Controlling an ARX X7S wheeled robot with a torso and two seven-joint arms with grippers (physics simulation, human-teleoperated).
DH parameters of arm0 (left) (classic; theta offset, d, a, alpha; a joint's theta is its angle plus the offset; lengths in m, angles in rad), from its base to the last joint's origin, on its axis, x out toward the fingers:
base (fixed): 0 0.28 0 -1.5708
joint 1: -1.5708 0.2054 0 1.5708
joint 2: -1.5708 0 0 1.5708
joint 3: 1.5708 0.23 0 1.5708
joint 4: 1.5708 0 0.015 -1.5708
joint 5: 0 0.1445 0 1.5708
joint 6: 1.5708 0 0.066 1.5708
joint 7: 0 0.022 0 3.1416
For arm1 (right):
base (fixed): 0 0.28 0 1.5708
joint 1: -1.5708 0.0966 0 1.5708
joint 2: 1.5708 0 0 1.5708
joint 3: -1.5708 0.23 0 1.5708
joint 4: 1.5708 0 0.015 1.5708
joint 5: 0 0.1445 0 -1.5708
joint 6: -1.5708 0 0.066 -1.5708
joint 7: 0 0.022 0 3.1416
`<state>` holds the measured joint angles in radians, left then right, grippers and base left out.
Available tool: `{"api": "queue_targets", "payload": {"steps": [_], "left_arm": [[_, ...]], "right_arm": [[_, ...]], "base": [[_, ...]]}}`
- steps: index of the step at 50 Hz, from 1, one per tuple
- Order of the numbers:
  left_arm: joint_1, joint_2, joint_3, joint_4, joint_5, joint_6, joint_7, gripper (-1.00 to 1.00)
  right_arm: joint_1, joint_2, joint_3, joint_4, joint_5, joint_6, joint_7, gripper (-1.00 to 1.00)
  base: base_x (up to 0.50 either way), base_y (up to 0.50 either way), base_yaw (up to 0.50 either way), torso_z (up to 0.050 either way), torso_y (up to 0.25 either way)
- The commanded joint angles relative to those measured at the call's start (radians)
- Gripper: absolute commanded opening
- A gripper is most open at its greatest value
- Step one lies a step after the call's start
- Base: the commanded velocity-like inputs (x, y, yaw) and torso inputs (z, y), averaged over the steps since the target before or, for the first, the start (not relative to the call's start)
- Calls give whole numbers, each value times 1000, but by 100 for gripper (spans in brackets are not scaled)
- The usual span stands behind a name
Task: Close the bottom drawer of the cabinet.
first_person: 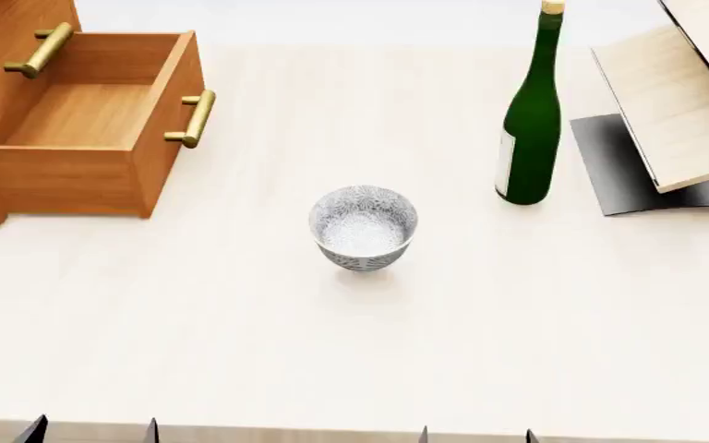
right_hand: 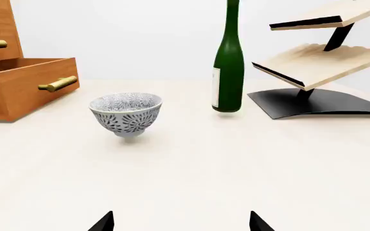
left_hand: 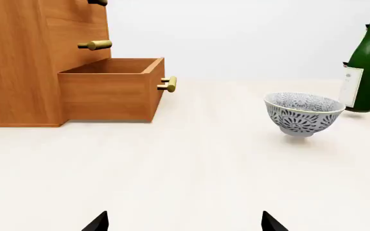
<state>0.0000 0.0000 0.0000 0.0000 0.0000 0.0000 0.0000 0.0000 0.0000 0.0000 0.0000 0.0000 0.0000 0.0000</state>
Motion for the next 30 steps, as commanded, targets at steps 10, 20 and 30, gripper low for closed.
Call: {"api": "queue_targets", "payload": {"steps": [10,20,30], "left_arm": [[47,-44,39,128,-56,-16,-55,100],[33,-65,16,145,-136,-66,-76,100],[-26,-113,37,266,-133,-226,-96,100]], "right_arm": [[-24,52,-52,-72,-17,-4,83,100],[-17,65,-50,-118,13,58,112,100],[82,112,-31,-259,15,315,120,100]], "base": [[0,0,0,0,0],[0,0,0,0,0],[0,0,0,0,0]]}}
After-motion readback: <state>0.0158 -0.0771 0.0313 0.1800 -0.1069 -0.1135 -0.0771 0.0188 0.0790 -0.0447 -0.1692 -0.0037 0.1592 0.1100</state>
